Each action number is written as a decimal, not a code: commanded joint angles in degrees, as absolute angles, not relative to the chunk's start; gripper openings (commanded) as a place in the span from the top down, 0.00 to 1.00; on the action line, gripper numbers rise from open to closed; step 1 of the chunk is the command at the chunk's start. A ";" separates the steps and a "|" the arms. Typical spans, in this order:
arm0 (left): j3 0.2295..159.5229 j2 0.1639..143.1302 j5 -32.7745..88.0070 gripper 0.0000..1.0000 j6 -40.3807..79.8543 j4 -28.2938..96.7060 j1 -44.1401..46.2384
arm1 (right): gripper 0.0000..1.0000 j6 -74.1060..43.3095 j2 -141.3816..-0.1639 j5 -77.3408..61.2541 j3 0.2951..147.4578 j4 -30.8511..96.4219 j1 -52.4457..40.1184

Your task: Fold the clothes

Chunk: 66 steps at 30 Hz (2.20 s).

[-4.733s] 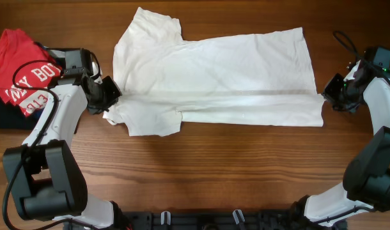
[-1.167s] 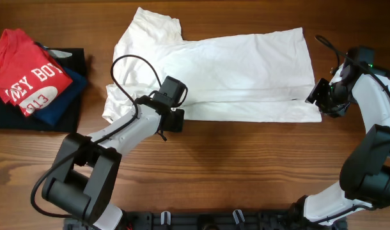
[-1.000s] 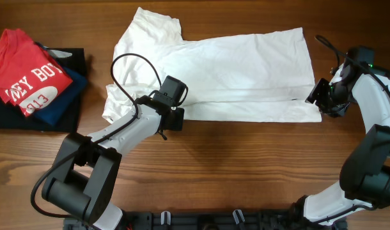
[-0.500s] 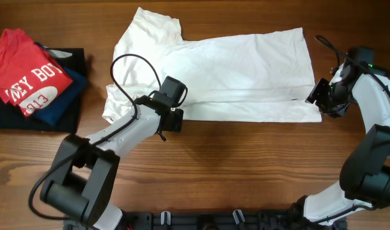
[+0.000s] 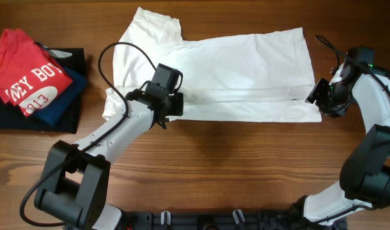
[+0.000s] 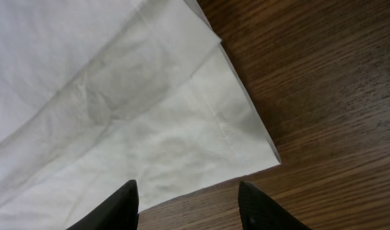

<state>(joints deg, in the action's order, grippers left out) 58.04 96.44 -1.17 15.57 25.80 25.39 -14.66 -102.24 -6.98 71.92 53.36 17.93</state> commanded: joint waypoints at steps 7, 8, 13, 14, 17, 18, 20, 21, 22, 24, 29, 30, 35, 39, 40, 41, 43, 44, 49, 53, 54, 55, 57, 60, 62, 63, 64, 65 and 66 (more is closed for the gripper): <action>58.15 95.90 -3.66 0.69 16.01 30.09 25.21 | 0.50 -13.45 -103.68 -5.98 71.70 53.43 17.89; 58.15 95.90 -4.40 0.71 17.04 30.70 25.21 | 0.49 -13.45 -103.68 -6.00 71.70 53.43 17.89; 58.08 96.25 -5.69 0.67 20.45 31.31 23.33 | 0.49 -13.30 -103.68 -6.02 71.70 53.63 17.89; 58.08 96.25 -5.69 0.68 21.43 31.31 22.65 | 0.50 -12.23 -103.68 -6.48 71.70 53.71 17.89; 58.22 94.89 -5.61 0.67 24.53 31.27 18.96 | 0.50 -10.44 -103.61 -9.13 71.99 53.63 17.89; 58.22 93.82 -4.95 0.65 24.49 31.07 16.84 | 0.49 -10.17 -103.61 -9.54 72.38 53.74 17.89; 58.22 92.99 -4.05 0.60 24.47 30.74 13.74 | 0.48 -8.93 -103.61 -10.44 72.90 53.84 17.89; 58.19 92.99 -3.90 0.58 24.47 30.74 12.34 | 0.47 -8.99 -103.61 -10.41 72.90 54.11 17.89; 58.17 93.36 -3.90 0.58 24.47 30.92 10.79 | 0.47 -9.02 -103.63 -10.24 72.84 54.98 17.89; 58.08 94.41 -3.01 0.57 24.40 31.86 8.78 | 0.45 -11.68 -103.66 -7.18 71.99 56.29 17.89; 58.08 96.75 -2.85 0.48 24.29 34.72 5.61 | 0.40 -16.14 -103.66 -2.74 67.81 55.22 17.91; 58.08 96.79 -2.85 0.44 24.32 35.00 5.19 | 0.40 -16.25 -103.66 -2.52 67.07 54.61 17.91; 57.89 96.88 -2.87 0.39 24.29 36.29 3.36 | 0.30 -17.08 -103.68 0.23 65.17 51.11 17.91; 56.12 97.69 -2.85 0.38 24.51 35.24 2.66 | 0.28 -16.99 -103.68 0.25 64.79 48.86 17.91; 55.79 98.19 -2.85 0.38 24.49 35.18 2.66 | 0.28 -17.02 -103.68 0.23 64.79 48.64 17.91; 55.64 98.59 -2.85 0.38 24.49 35.20 2.66 | 0.27 -16.99 -103.68 0.25 64.79 48.53 17.91; 55.48 99.53 -2.83 0.38 24.51 35.24 2.66 | 0.27 -16.93 -103.68 0.23 64.77 48.25 17.91; 55.48 100.18 -2.83 0.38 24.51 35.27 2.66 | 0.27 -16.91 -103.68 0.21 64.51 47.77 17.91; 55.48 101.21 -3.16 0.38 24.49 35.22 2.66 | 0.25 -16.91 -103.68 0.01 62.37 45.41 17.91; 55.48 101.21 -3.73 0.39 24.53 36.58 2.66 | 0.31 -16.91 -103.68 0.01 62.33 44.71 17.91; 55.48 101.21 -3.73 0.39 24.51 37.54 2.66 | 0.31 -16.93 -103.68 0.01 62.33 44.45 17.91; 55.48 101.21 -3.70 0.39 24.60 38.50 2.66 | 0.31 -16.93 -103.68 -0.01 62.33 44.36 17.91; 55.48 101.21 -3.44 0.36 24.95 39.31 2.66 | 0.31 -16.93 -103.68 -0.01 62.22 44.38 17.89; 55.48 101.21 -3.46 0.28 24.93 39.79 2.66 | 0.30 -16.93 -103.68 -0.01 61.45 43.59 17.89; 55.48 101.23 -3.46 0.27 24.93 40.01 2.66 | 0.30 -16.95 -103.68 -0.01 59.94 42.39 17.89; 55.48 101.23 -3.46 0.27 24.93 40.14 2.66 | 0.30 -16.97 -103.68 -0.01 59.18 41.74 17.89; 55.48 101.21 -3.49 0.27 24.93 40.25 2.66 | 0.30 -16.95 -103.68 0.01 58.37 40.97 17.89; 55.48 101.23 -3.46 0.27 24.93 40.47 2.66 | 0.31 -16.95 -103.68 -0.01 57.41 39.83 17.91; 55.48 101.23 -3.49 0.27 24.93 40.60 2.66 | 0.34 -16.97 -103.68 0.01 56.82 39.13 17.91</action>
